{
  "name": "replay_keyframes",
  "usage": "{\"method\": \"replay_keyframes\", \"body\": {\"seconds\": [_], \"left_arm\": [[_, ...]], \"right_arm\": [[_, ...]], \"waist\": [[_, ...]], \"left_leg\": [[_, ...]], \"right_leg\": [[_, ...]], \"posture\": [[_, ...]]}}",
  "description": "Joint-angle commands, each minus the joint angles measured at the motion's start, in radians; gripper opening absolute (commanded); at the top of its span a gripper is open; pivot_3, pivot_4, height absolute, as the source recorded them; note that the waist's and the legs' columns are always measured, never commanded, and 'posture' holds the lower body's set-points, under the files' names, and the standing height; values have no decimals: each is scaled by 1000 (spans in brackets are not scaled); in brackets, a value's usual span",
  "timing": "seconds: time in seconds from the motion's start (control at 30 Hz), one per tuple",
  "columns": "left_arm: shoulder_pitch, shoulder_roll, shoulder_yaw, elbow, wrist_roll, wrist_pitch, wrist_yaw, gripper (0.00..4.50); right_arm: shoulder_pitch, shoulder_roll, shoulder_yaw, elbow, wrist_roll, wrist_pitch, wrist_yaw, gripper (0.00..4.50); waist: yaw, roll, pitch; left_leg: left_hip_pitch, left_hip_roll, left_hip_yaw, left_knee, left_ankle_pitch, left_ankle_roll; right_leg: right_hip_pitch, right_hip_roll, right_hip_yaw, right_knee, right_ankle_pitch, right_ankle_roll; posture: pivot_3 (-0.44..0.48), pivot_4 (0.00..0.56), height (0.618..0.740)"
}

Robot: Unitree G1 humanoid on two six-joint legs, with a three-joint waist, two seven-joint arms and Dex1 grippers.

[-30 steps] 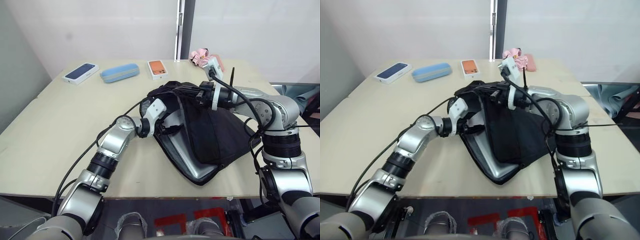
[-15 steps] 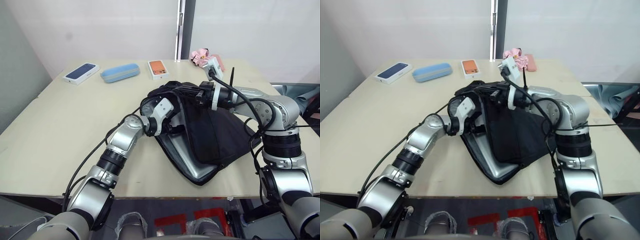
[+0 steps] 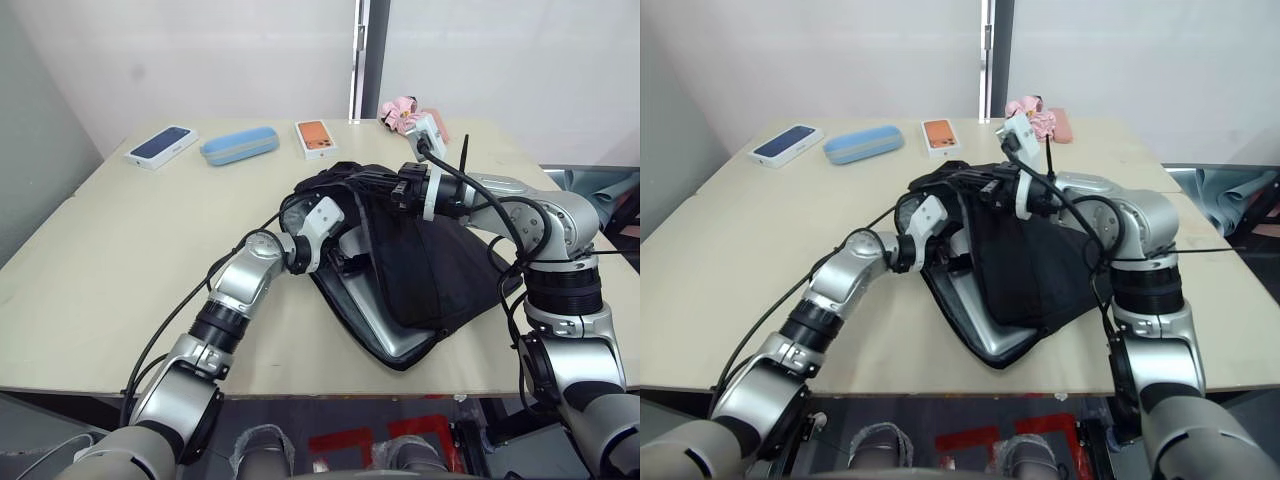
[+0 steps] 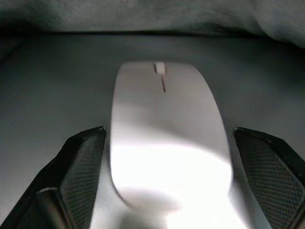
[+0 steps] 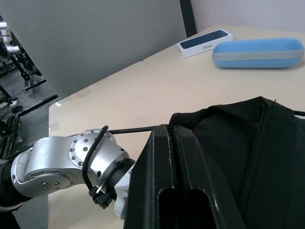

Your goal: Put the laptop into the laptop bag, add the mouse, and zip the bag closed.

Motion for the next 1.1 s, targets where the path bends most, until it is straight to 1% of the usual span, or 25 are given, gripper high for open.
{"method": "replay_keyframes", "body": {"seconds": [0.03,0.23,0.33,0.37,0.43,0.6,0.83,1.1], "left_arm": [[33,15,22,-79,-11,29,9,4463],[48,9,27,-91,-10,32,27,4463],[45,2,31,-82,-8,23,37,3697],[44,1,32,-80,-9,22,39,3283],[33,-6,34,-60,-7,16,43,2651],[16,-19,34,-36,-7,3,45,2622],[17,-36,45,-49,-13,-11,58,2622],[-49,-90,13,121,45,-96,61,2622]], "right_arm": [[-19,3,-36,-58,26,-43,5,0],[-22,2,-35,-53,26,-44,8,0],[-23,1,-34,-51,25,-45,10,0],[-23,1,-34,-51,25,-45,10,0],[-23,2,-34,-54,28,-41,9,0],[-22,2,-36,-59,31,-37,7,0],[-19,2,-42,-70,38,-30,-1,0],[-28,6,-45,-65,49,-29,-7,0]], "waist": [[1,0,0],[1,0,0],[1,0,0],[1,0,0],[1,0,0],[1,0,0],[0,0,0],[1,0,0]], "left_leg": [[0,0,0,0,0,0],[0,0,0,0,0,0],[0,0,0,0,0,0],[0,0,0,0,0,0],[0,0,0,0,0,0],[0,0,0,0,0,0],[0,0,0,-1,0,0],[0,0,0,-1,0,0]], "right_leg": [[0,0,0,0,0,0],[0,0,0,0,0,0],[0,0,0,0,0,0],[0,0,0,-1,0,0],[0,0,0,-1,0,0],[0,0,0,-1,0,0],[0,0,0,-2,0,0],[0,0,0,-2,0,1]], "posture": [[0,150,740],[0,150,740],[0,150,740],[0,150,740],[0,150,740],[0,150,740],[0,150,740],[0,150,740]]}}
